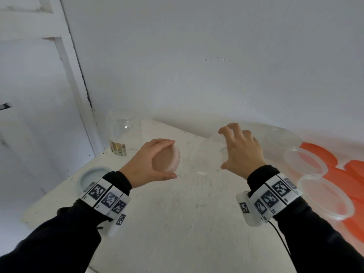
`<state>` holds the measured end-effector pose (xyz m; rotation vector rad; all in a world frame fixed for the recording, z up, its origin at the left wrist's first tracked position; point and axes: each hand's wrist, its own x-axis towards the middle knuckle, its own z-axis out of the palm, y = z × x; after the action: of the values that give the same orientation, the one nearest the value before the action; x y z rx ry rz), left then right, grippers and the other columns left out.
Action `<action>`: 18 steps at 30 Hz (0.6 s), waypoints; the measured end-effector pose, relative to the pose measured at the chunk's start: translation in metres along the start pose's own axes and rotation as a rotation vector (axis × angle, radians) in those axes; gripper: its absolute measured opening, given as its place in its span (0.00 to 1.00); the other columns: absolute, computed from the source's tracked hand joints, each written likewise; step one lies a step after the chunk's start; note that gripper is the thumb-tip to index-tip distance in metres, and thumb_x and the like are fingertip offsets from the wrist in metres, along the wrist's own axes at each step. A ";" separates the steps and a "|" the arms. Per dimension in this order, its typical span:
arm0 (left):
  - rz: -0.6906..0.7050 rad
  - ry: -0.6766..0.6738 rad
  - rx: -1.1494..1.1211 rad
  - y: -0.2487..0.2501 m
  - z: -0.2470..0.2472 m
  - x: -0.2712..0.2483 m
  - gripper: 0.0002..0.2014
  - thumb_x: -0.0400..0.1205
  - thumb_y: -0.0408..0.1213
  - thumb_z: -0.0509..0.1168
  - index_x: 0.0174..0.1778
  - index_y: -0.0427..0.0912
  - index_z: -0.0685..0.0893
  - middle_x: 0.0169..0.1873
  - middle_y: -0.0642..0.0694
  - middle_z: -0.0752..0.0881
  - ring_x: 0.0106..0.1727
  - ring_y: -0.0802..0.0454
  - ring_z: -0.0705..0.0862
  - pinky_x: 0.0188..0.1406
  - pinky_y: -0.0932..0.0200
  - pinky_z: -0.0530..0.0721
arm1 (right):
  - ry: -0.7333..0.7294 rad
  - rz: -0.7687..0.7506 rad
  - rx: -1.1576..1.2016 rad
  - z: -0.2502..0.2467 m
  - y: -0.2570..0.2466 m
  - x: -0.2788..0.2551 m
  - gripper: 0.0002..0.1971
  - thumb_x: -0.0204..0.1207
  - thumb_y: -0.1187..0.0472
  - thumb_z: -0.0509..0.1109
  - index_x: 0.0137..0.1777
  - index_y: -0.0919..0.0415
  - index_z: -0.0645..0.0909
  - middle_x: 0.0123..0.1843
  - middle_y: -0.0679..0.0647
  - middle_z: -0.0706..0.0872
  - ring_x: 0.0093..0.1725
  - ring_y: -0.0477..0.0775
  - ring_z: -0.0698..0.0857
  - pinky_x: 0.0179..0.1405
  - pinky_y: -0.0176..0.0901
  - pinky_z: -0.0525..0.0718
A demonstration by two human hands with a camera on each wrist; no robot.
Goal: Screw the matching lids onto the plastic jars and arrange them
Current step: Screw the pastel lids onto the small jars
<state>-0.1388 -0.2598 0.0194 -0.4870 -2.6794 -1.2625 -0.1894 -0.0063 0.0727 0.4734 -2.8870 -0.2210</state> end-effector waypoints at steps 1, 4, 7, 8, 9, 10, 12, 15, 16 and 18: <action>0.006 0.006 -0.005 0.002 0.000 0.002 0.41 0.60 0.66 0.69 0.70 0.68 0.64 0.68 0.65 0.67 0.67 0.70 0.65 0.59 0.75 0.66 | -0.004 -0.002 0.037 -0.002 0.004 -0.003 0.44 0.60 0.48 0.81 0.73 0.47 0.58 0.73 0.53 0.61 0.61 0.62 0.74 0.55 0.51 0.78; 0.014 0.016 -0.013 0.006 0.000 0.005 0.41 0.60 0.66 0.69 0.70 0.67 0.65 0.69 0.63 0.68 0.68 0.70 0.64 0.59 0.73 0.66 | 0.012 0.010 0.138 -0.006 0.011 -0.013 0.46 0.61 0.39 0.78 0.77 0.41 0.57 0.74 0.53 0.61 0.68 0.60 0.70 0.61 0.52 0.75; 0.021 0.046 -0.010 0.008 -0.001 0.008 0.41 0.61 0.66 0.69 0.71 0.65 0.66 0.69 0.61 0.69 0.68 0.65 0.67 0.60 0.69 0.67 | 0.049 0.031 0.183 -0.006 0.017 -0.020 0.47 0.60 0.36 0.76 0.77 0.46 0.61 0.73 0.53 0.66 0.72 0.56 0.66 0.66 0.50 0.70; 0.022 0.059 -0.009 0.010 -0.001 0.009 0.41 0.61 0.66 0.69 0.71 0.64 0.66 0.69 0.60 0.69 0.68 0.63 0.68 0.61 0.67 0.68 | 0.047 0.047 0.199 -0.005 0.018 -0.022 0.47 0.59 0.35 0.76 0.77 0.49 0.62 0.72 0.52 0.68 0.71 0.55 0.66 0.64 0.49 0.71; 0.023 0.071 -0.007 0.011 -0.002 0.010 0.41 0.61 0.66 0.69 0.71 0.64 0.66 0.69 0.59 0.70 0.68 0.61 0.68 0.61 0.64 0.68 | 0.039 0.065 0.216 -0.004 0.019 -0.024 0.47 0.60 0.35 0.76 0.76 0.52 0.63 0.71 0.52 0.69 0.70 0.54 0.66 0.61 0.47 0.73; 0.024 0.080 -0.006 0.013 -0.003 0.010 0.41 0.61 0.66 0.69 0.71 0.63 0.67 0.68 0.59 0.70 0.68 0.60 0.69 0.61 0.62 0.69 | 0.029 0.084 0.238 -0.003 0.019 -0.025 0.46 0.60 0.35 0.76 0.74 0.55 0.64 0.70 0.51 0.70 0.69 0.54 0.67 0.57 0.45 0.74; 0.027 0.089 -0.009 0.015 -0.005 0.011 0.41 0.61 0.66 0.69 0.71 0.63 0.67 0.68 0.58 0.71 0.68 0.59 0.69 0.61 0.61 0.69 | 0.008 0.110 0.292 0.001 0.020 -0.028 0.43 0.60 0.37 0.77 0.70 0.58 0.65 0.66 0.51 0.73 0.66 0.52 0.69 0.48 0.42 0.74; 0.026 0.086 -0.010 0.018 -0.005 0.011 0.40 0.60 0.66 0.68 0.70 0.65 0.66 0.68 0.58 0.71 0.68 0.59 0.69 0.61 0.62 0.69 | -0.001 0.113 0.383 0.007 0.022 -0.033 0.40 0.59 0.41 0.79 0.65 0.59 0.65 0.61 0.52 0.73 0.61 0.51 0.69 0.45 0.39 0.70; 0.026 0.086 -0.009 0.019 -0.005 0.011 0.40 0.60 0.66 0.68 0.70 0.65 0.66 0.68 0.58 0.71 0.68 0.59 0.69 0.61 0.62 0.69 | 0.002 0.109 0.404 0.009 0.023 -0.035 0.40 0.59 0.42 0.80 0.64 0.59 0.65 0.61 0.52 0.72 0.60 0.51 0.68 0.46 0.38 0.70; 0.030 0.088 -0.008 0.020 -0.004 0.010 0.40 0.60 0.66 0.68 0.70 0.64 0.67 0.68 0.59 0.71 0.68 0.59 0.69 0.61 0.63 0.69 | 0.014 0.095 0.422 0.012 0.024 -0.038 0.41 0.58 0.43 0.81 0.63 0.60 0.64 0.61 0.52 0.70 0.58 0.50 0.67 0.47 0.37 0.69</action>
<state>-0.1417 -0.2489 0.0391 -0.4591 -2.5861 -1.2568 -0.1646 0.0299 0.0584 0.3978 -2.9300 0.4131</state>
